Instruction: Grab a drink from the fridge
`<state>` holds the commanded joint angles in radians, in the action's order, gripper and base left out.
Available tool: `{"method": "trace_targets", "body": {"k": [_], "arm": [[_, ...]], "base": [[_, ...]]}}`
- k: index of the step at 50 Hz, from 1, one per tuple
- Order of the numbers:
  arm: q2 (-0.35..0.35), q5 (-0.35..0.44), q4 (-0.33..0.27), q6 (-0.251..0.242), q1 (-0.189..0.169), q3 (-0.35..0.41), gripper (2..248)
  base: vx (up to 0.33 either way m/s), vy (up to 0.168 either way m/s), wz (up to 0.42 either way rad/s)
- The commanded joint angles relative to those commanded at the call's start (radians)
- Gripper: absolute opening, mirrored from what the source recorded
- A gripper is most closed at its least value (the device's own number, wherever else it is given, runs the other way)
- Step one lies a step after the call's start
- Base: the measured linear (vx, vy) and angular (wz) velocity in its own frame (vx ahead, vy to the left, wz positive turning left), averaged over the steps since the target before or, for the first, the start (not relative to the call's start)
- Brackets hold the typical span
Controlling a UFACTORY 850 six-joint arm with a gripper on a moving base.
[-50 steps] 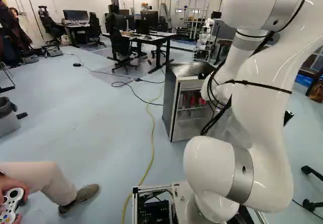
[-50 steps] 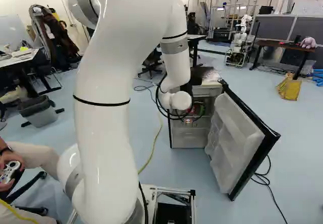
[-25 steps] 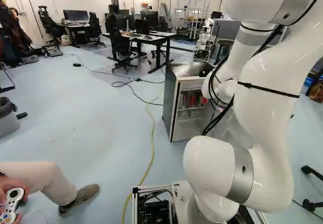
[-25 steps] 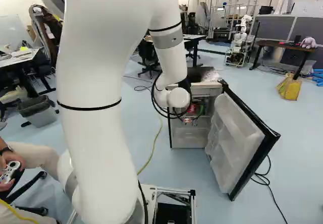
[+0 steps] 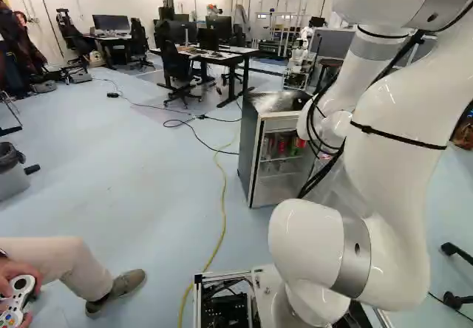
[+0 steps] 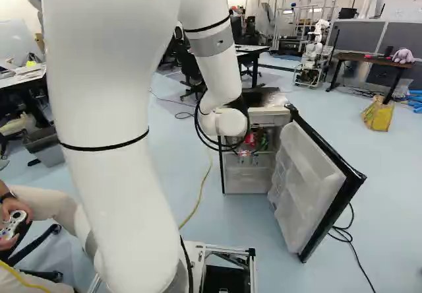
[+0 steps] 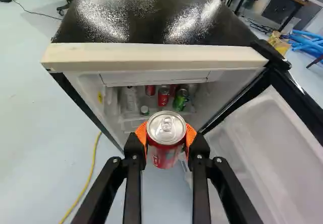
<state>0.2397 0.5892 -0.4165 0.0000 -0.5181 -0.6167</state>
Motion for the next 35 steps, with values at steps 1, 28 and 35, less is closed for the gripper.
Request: {"method": "trace_targets", "body": {"k": [1,28,35], "arm": [[-0.002,-0.001,0.0,0.0,0.0,0.0,93],[-0.054,-0.007,0.0,0.0,0.012,-0.016,93],[-0.066,-0.007,0.0,0.0,0.015,-0.021,93]], "base": [[0.0,0.0,0.0],[0.0,0.0,0.0],[0.0,0.0,0.0]]}}
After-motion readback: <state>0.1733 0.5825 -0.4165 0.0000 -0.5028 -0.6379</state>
